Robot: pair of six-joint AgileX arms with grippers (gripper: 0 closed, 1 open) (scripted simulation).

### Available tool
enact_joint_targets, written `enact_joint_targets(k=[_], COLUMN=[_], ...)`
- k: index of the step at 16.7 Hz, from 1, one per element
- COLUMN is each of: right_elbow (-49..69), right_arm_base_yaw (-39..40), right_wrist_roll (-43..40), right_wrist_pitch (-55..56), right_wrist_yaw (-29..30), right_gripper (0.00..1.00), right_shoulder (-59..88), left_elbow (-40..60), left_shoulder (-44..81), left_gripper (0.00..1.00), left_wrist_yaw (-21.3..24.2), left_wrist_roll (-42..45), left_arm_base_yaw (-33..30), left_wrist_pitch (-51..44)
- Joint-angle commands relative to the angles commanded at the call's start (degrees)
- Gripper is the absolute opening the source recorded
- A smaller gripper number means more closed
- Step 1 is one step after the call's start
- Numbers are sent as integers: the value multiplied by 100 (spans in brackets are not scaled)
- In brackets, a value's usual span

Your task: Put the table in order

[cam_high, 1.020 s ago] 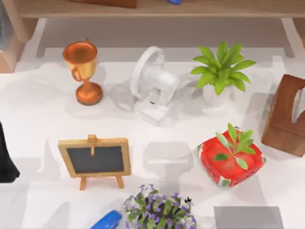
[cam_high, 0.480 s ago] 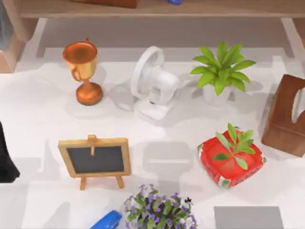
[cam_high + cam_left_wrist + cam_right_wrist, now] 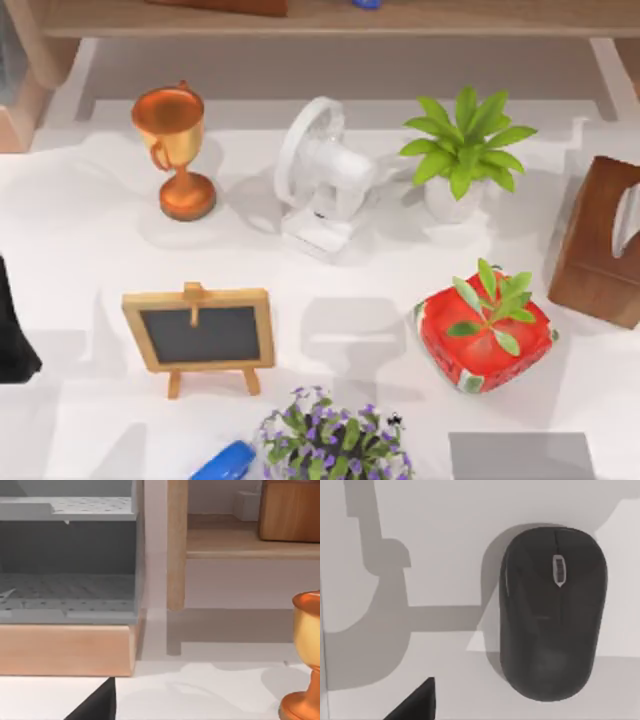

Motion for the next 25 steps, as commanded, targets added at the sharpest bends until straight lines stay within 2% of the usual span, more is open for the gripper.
enact_joint_targets(k=[4, 10, 18, 25], right_elbow=[605, 597, 532, 64], right_arm_base_yaw=[36, 28, -44, -63], right_wrist_roll=[-82, -82, -208, -184], right_wrist_pitch=[-275, -278, -1144, -366], right_wrist_yaw=[-44, -41, -56, -40], right_gripper=[100, 100, 100, 100], right_shoulder=[593, 595, -374, -12], left_elbow=[0, 0, 0, 0], left_shoulder=[0, 0, 0, 0], left_gripper=[100, 100, 100, 100], left_wrist_yaw=[0, 0, 0, 0], left_wrist_roll=[0, 0, 0, 0], left_arm_base_yaw=[0, 0, 0, 0], left_wrist_pitch=[0, 0, 0, 0])
